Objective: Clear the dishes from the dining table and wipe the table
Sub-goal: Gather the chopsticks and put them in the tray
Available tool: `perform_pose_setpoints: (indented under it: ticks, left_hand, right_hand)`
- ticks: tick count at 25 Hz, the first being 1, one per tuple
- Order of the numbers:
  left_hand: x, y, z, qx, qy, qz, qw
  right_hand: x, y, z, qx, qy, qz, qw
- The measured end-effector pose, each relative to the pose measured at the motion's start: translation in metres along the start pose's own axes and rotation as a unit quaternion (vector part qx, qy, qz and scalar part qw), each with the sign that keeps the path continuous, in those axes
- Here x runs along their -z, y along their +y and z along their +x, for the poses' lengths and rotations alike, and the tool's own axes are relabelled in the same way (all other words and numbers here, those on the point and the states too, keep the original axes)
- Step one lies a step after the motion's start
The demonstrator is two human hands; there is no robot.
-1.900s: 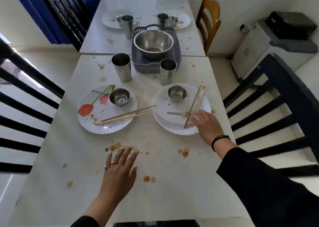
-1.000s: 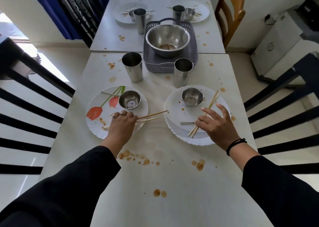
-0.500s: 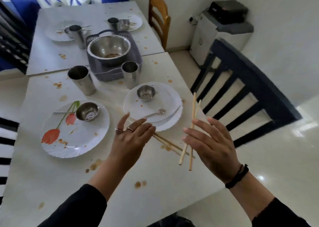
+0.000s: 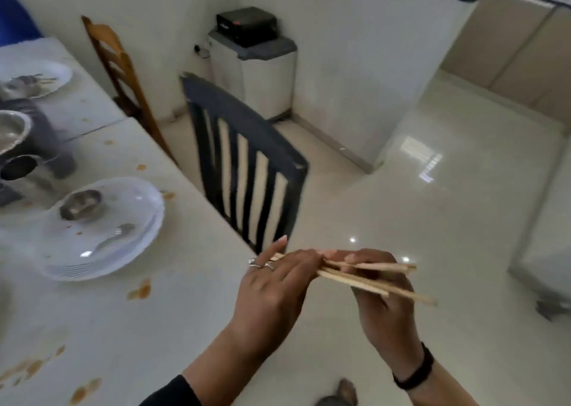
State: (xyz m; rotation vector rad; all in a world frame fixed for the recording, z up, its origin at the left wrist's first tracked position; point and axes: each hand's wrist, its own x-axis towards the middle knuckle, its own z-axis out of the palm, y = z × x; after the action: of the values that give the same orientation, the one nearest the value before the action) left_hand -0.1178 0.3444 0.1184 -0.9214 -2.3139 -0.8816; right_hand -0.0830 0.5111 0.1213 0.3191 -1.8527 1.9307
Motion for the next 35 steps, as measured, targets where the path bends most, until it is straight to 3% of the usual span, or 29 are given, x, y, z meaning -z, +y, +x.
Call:
perform_pose_setpoints:
  ticks: [2, 4, 6, 9, 12, 15, 17, 20, 27, 31, 35]
  left_hand:
    - [-0.051, 0.027, 0.032, 0.064, -0.052, -0.022, 0.996]
    - [-0.106, 0.054, 0.068, 0.199, -0.172, -0.079, 0.961]
    - [-0.15, 0.066, 0.106, 0.341, -0.288, -0.201, 0.872]
    - [-0.193, 0.059, 0.154, 0.478, -0.339, -0.36, 0.726]
    - [-0.226, 0.027, 0.186, 0.529, -0.347, -0.433, 0.642]
    - [-0.263, -0.02, 0.215, 0.56, -0.287, -0.456, 0.63]
    - [-0.282, -0.053, 0.237, 0.569, -0.243, -0.452, 0.642]
    - [-0.3, -0.109, 0.282, 0.597, -0.167, -0.468, 0.63]
    - [-0.25, -0.245, 0.357, 0.61, -0.044, -0.459, 0.644]
    - [-0.22, -0.342, 0.391, 0.615, -0.023, -0.479, 0.625]
    - [-0.185, -0.44, 0.415, 0.63, 0.069, -0.509, 0.582]
  right_hand:
    - [0.056, 0.012, 0.014, -0.115, 0.033, 0.018, 0.993]
    - [0.117, 0.028, 0.037, -0.236, 0.069, 0.024, 0.969]
    - [0.167, 0.043, 0.067, -0.32, 0.09, -0.003, 0.943]
    - [0.214, 0.065, 0.116, -0.366, 0.044, 0.016, 0.93]
    - [0.229, 0.1, 0.166, -0.42, 0.002, 0.053, 0.906]
    - [0.226, 0.153, 0.234, -0.467, -0.037, 0.061, 0.881]
    - [0.215, 0.188, 0.284, -0.467, -0.06, 0.059, 0.88]
    - [0.19, 0.234, 0.368, -0.469, -0.128, 0.042, 0.873]
    - [0.067, 0.299, 0.575, -0.293, -0.38, 0.035, 0.877]
    - [-0.036, 0.351, 0.67, -0.246, -0.496, 0.051, 0.831]
    - [-0.13, 0.401, 0.741, -0.21, -0.625, 0.033, 0.751]
